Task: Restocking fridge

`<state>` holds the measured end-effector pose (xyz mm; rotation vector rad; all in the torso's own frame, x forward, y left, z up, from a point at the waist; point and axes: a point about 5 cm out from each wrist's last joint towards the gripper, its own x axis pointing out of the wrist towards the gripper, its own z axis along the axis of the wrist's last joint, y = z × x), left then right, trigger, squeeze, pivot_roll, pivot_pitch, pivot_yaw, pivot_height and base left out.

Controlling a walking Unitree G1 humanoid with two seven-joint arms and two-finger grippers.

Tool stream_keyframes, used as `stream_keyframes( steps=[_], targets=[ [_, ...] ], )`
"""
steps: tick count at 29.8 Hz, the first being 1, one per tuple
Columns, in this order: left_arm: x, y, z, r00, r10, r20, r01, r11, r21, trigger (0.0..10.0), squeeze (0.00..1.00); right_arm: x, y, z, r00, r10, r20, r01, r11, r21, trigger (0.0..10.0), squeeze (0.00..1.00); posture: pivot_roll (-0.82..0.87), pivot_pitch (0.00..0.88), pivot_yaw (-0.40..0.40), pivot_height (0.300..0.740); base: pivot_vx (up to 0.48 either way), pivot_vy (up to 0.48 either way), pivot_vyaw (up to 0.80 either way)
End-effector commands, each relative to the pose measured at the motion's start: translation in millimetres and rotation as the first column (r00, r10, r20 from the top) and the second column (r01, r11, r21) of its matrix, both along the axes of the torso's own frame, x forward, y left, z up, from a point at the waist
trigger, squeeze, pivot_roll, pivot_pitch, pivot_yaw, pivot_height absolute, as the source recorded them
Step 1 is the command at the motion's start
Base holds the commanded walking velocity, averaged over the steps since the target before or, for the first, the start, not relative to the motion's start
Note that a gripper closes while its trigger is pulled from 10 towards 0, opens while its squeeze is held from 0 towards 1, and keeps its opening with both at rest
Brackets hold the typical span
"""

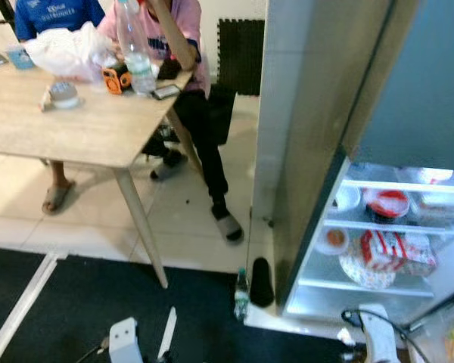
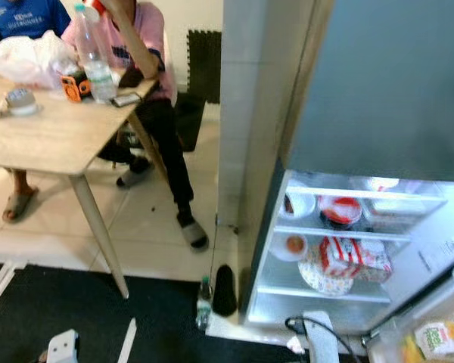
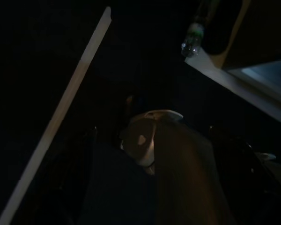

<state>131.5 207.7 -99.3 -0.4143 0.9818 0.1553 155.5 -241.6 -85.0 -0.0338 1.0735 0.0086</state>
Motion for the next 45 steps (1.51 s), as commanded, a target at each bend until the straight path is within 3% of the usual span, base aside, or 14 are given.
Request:
stream_keyframes(
  steps=[1,15,30,33,41,45],
  targets=[
    [-0.4,-0.9,-0.5,1.000,-0.006,-0.009,0.006,1.000,-0.001,10.0,0.00,3.7,-0.7,1.9,1.000,-0.009,0.018,0.008,1.000,0.007,10.0,0.00,-0.04,0.000,0.006,0.740,0.000,-0.405,0.00],
    [-0.5,-1.2,-0.6,1.000,-0.006,-0.009,0.006,1.000,-0.002,10.0,0.00,6.7,-1.5,3.5,1.000,0.001,0.028,-0.001,1.000,0.002,10.0,0.00,-0.04,0.000,0.007,0.740,0.000,-0.406,0.00],
    [2.0,-1.1,0.6,1.000,-0.008,0.006,0.008,1.000,-0.007,10.0,0.00,18.1,3.4,7.5,0.997,0.003,0.071,-0.005,1.000,0.022,10.0,0.00,-0.05,0.000,0.013,0.740,0.000,0.000,0.00],
    [3.4,-3.2,1.1,0.999,-0.045,0.013,0.046,0.999,-0.023,10.0,0.00,21.0,4.5,8.7,0.997,0.006,0.080,-0.008,1.000,0.026,10.0,0.00,-0.05,0.000,0.014,0.740,0.000,-0.465,0.00],
    [3.8,-1.6,1.1,1.000,-0.013,0.011,0.013,1.000,-0.012,10.0,0.00,25.3,6.5,10.5,0.994,0.051,0.096,-0.052,0.999,0.008,10.0,0.00,-0.04,0.000,0.015,0.740,0.000,-0.263,0.00],
    [3.8,-2.9,1.0,1.000,-0.001,0.016,0.002,1.000,-0.022,10.0,0.00,43.1,12.6,18.6,0.983,0.111,0.148,-0.112,0.994,-0.005,10.0,0.00,-0.05,0.000,0.011,0.740,0.000,0.000,0.00]
  ],
)
